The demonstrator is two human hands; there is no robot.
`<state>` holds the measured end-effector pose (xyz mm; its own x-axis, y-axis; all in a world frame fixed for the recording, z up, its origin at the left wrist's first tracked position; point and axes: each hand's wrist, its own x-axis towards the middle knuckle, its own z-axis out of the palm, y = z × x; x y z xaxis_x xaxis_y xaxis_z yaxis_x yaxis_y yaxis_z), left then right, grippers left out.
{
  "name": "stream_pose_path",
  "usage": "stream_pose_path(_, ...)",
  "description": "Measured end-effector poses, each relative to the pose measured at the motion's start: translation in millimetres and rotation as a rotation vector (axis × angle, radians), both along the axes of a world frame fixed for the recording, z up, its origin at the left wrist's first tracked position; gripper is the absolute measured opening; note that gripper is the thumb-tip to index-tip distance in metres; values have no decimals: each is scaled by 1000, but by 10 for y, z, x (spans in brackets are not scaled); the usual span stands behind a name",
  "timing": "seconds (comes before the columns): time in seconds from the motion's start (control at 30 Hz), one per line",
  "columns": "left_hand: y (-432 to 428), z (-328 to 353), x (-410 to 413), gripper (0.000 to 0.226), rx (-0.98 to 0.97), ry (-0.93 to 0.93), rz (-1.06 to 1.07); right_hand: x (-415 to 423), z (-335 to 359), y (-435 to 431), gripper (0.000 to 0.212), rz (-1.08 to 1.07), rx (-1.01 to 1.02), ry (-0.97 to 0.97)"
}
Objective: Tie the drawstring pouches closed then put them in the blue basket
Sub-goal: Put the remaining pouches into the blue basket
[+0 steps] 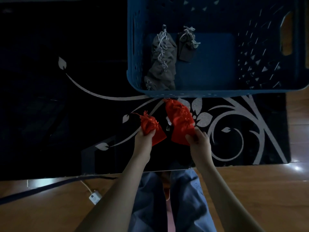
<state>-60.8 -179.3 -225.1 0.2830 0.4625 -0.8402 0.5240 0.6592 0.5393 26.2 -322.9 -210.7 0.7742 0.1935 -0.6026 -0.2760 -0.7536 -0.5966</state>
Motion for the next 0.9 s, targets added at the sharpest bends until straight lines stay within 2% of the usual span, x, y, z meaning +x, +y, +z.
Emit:
stream_pose_path(0.1, 9, -32, 37, 19, -7, -23, -11, -18, 20, -41, 11, 117, 59, -115)
stream_pose_path(0.17, 5, -51, 63, 22, -4, -52, -21, 92, -18, 10, 10, 115, 41, -190)
stream_pose_path(0.33, -5, -72, 89, 25, -21, -79, -69, 441, -164, 274, 35, 185, -107, -186)
stream_pose_path(0.5, 33, -69, 26, 24, -176, -132, -85, 429, -111, 353, 36, 225, -34, -321)
stream_pose_path(0.6, 40, -78, -11, 31, -232, -174, -70, 414, -121, 278, 36, 134, -8, -179)
stream_pose_path(0.7, 33, -100, 4, 24, -148, -102, -38, 383, -89, 133, 30, -15, 50, -53)
stream_pose_path(0.9, 30, -105, 35, 20, -123, -77, -5, 273, 149, 41, 24, -452, 582, 376)
